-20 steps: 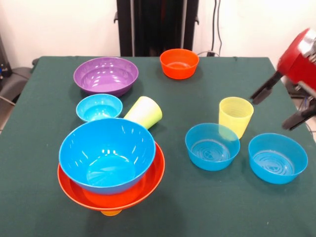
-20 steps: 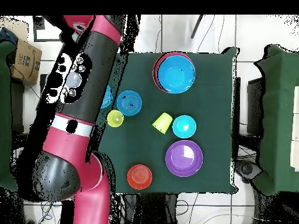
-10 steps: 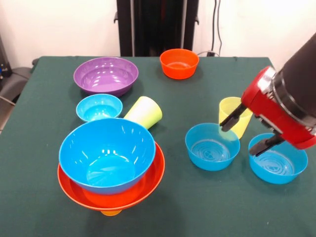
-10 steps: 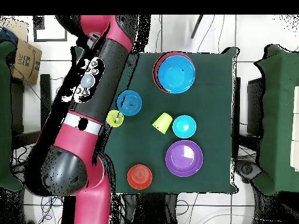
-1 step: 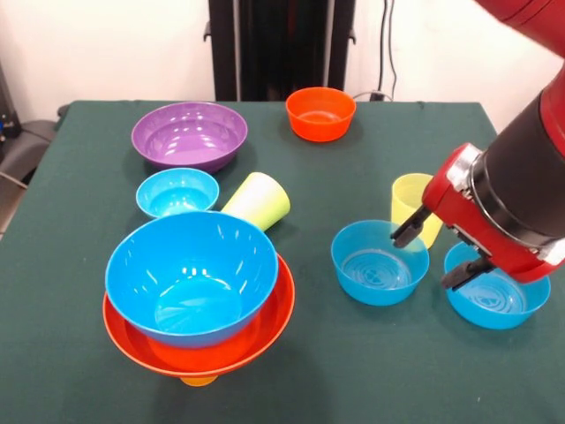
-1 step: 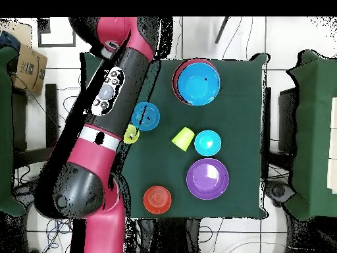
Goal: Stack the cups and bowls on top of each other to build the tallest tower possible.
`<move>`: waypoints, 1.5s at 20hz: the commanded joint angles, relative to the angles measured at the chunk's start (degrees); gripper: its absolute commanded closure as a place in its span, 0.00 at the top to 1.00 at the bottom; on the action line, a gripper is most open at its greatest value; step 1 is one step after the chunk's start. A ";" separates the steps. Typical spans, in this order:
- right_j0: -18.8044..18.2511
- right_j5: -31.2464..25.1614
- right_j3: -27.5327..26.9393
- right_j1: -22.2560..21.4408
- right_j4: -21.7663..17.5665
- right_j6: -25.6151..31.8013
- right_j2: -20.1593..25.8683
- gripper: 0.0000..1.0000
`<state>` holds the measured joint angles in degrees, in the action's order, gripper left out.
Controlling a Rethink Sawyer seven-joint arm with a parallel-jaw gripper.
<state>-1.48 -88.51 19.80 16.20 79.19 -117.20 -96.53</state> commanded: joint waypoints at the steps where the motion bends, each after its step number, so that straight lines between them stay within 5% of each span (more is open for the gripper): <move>1: 0.55 1.30 0.16 1.42 -1.63 -15.10 6.02 1.00; 30: 0.52 -6.36 -3.57 -0.03 -0.27 -25.75 6.13 1.00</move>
<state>-1.02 -88.97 19.81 17.36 79.27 -128.51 -93.70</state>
